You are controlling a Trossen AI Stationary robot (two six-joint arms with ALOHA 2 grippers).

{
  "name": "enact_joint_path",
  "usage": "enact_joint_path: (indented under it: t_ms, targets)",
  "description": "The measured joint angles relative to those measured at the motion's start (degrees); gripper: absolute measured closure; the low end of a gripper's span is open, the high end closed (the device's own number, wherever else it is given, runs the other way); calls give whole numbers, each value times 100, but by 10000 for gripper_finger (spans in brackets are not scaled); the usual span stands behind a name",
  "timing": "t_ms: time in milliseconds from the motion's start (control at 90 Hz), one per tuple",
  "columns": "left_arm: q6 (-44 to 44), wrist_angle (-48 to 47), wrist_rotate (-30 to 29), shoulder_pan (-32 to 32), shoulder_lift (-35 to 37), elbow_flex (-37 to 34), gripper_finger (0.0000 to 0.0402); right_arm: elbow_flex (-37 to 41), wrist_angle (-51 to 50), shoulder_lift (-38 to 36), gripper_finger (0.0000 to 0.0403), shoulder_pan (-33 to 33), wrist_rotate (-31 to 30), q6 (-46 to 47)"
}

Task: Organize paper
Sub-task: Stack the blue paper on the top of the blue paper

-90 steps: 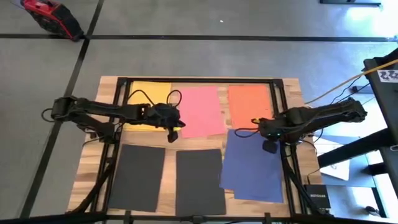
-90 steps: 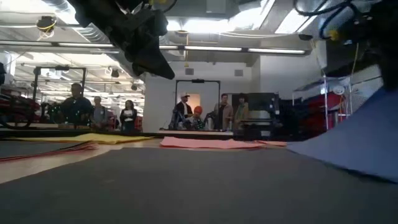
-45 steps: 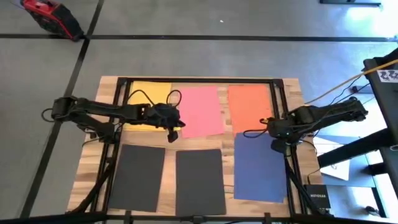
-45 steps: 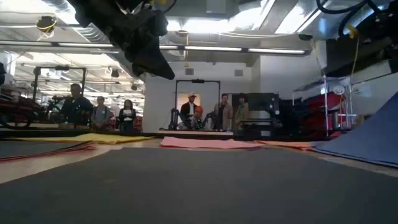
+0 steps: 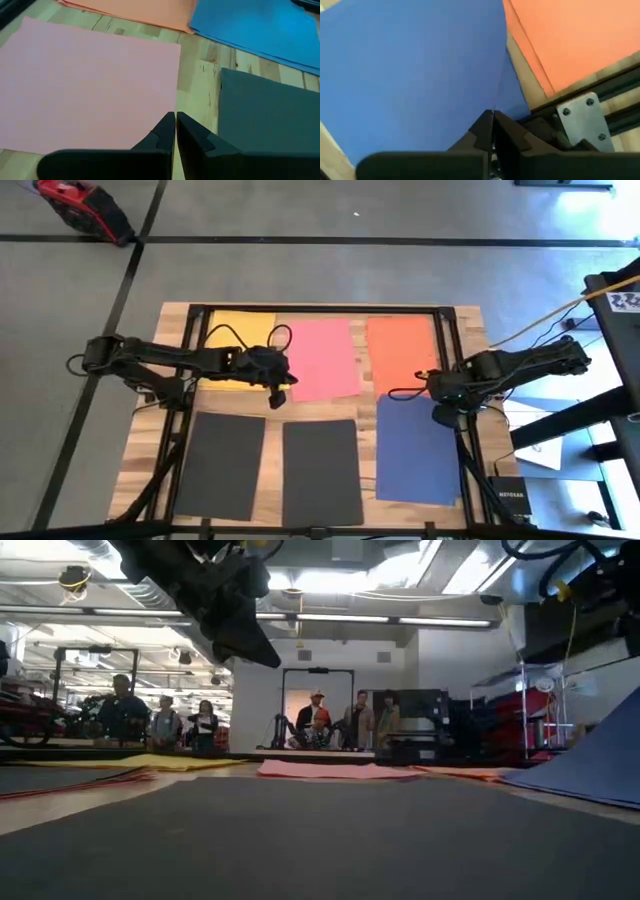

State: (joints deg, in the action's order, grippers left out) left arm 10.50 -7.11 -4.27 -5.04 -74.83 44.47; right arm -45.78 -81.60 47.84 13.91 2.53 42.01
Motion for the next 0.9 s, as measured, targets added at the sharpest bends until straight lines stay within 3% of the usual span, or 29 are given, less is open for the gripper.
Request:
enact_joint_path:
  t_ms: [322, 611, 733, 900]
  targets:
    - [0, -4, -2, 0, 0, 0, 402, 293, 299, 19, 403, 196, 178, 195]
    - [-6, -2, -1, 0, -1, 0, 402, 295, 40, 17, 400, 649, 127, 1326]
    - [-21, -2, -1, 1, 0, 0, 402, 295, 49, 19, 376, 722, 109, 1709]
    - [-22, 2, 0, 0, 0, 0, 402, 295, 68, 19, 314, 708, 170, 1943]
